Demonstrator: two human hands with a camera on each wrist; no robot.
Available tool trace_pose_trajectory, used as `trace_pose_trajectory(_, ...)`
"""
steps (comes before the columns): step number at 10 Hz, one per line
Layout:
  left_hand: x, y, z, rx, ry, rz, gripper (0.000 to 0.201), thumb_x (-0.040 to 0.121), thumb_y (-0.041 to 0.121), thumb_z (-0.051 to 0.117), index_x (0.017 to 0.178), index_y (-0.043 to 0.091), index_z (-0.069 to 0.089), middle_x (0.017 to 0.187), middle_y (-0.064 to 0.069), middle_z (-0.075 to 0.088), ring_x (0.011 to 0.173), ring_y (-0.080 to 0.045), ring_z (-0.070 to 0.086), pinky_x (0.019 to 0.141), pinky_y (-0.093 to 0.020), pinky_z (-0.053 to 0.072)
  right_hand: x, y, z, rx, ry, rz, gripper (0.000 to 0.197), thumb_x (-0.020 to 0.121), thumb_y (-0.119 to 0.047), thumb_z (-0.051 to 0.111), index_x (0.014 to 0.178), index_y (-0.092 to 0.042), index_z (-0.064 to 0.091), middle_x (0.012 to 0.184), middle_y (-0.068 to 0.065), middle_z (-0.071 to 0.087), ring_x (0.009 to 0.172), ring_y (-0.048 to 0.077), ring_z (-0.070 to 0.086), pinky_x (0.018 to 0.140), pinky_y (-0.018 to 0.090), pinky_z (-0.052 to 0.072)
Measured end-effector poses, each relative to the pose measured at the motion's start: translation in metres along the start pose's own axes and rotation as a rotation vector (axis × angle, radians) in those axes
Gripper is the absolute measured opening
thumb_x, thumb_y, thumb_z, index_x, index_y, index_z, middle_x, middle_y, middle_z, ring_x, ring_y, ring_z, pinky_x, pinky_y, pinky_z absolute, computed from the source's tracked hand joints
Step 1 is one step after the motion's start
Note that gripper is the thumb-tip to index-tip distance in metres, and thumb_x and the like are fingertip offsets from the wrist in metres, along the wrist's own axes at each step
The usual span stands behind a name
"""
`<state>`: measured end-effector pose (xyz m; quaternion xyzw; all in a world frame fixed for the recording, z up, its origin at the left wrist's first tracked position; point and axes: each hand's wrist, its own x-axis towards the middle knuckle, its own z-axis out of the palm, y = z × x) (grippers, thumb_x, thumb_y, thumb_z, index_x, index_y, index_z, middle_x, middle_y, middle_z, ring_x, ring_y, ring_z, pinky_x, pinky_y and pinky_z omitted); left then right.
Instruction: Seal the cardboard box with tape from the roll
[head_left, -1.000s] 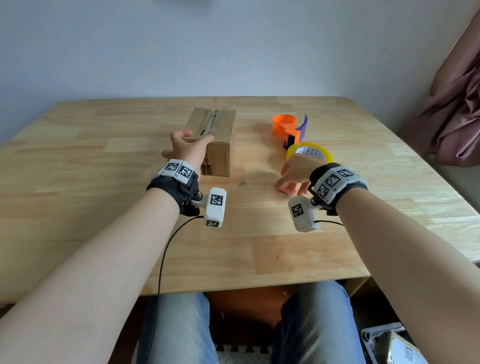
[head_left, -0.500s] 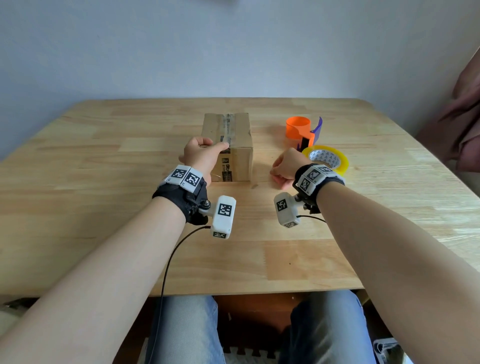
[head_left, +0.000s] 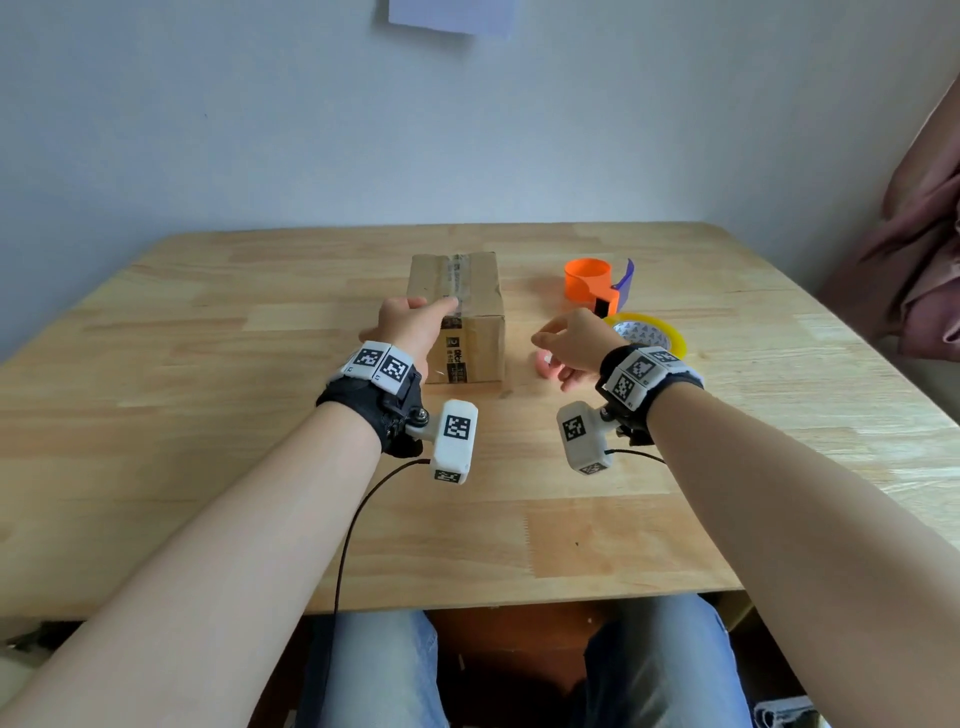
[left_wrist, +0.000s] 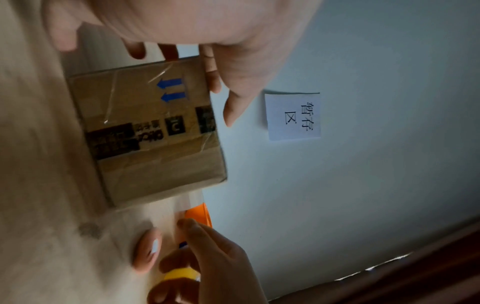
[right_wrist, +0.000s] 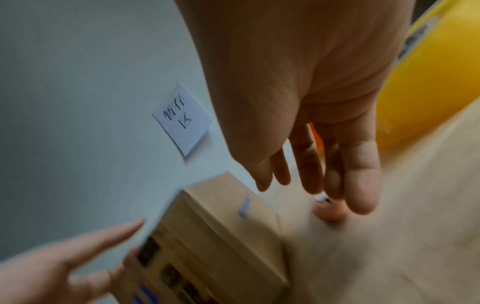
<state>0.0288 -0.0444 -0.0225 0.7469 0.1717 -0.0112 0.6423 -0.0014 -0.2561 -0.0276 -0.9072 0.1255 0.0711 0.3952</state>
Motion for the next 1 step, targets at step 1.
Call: trace_pose_trajectory(1, -0.0005, 0.0286, -0.0144, -0.008, 0.051, 0.075, 0.047, 0.069, 0.044, 0.076, 0.108, 0.02, 0.063, 0.126, -0.009, 0.056, 0.108, -0.024, 0.054, 0.073, -0.031, 0.04, -0.0158, -0.0199, -0.0234, 0.082, 0.029, -0.067, 0.032, 0.103, -0.03, 0.06, 0.125, -0.008, 0.065, 0.082, 0.008, 0.071, 0.06, 0.022, 0.069, 0.067, 0.04, 0.066)
